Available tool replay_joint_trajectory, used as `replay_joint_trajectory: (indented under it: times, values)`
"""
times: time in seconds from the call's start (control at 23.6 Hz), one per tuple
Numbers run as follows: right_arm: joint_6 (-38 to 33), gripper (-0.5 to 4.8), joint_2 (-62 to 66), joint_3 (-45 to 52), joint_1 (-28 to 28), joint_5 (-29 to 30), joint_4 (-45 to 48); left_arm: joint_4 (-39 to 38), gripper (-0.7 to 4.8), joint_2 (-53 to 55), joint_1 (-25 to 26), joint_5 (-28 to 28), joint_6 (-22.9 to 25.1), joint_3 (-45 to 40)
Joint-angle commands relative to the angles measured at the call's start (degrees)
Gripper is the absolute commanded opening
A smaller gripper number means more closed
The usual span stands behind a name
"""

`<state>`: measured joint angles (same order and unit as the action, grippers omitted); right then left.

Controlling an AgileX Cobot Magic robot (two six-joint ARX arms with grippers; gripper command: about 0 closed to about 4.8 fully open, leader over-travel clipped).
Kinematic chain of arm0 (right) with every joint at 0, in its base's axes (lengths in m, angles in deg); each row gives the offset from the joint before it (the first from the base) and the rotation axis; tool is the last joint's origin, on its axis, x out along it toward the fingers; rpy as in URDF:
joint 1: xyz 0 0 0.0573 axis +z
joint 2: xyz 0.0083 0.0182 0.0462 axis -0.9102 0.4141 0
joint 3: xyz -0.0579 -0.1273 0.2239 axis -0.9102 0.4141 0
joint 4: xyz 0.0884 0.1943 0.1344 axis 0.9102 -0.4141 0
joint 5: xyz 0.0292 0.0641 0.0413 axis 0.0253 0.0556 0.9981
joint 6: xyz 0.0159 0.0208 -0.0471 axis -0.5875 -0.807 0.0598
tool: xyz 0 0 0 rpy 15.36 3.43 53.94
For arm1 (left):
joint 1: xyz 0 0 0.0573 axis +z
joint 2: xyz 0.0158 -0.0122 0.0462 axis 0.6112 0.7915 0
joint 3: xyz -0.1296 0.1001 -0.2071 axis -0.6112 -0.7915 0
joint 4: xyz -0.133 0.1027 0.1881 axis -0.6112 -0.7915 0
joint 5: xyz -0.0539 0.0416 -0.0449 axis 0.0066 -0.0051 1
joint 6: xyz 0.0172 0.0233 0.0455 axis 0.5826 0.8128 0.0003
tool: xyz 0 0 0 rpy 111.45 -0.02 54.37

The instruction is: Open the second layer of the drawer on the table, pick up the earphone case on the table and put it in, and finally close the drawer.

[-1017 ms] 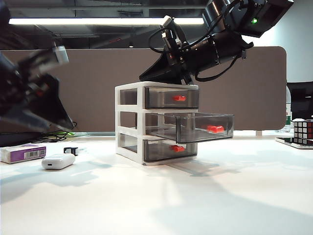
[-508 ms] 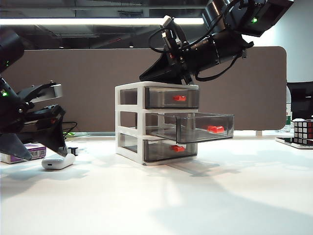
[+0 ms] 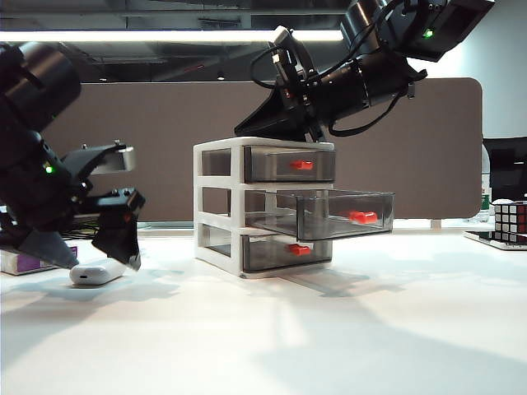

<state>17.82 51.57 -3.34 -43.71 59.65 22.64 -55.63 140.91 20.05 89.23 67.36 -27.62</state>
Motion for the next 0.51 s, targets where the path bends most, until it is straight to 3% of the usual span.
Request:
replay_joint_trajectory:
  times: [0.04,0.51]
  values:
    - [-1.7,-0.05,1.29,1.18,0.09,-0.39,-7.74,1.07,4.57,1.14,-0.55,-5.14,-1.84,0.15]
    - [-1.68,-0.05,1.29,1.18,0.09,-0.39,-7.78,4.24,4.57,1.86,-0.55,-4.98,-3.23,0.17]
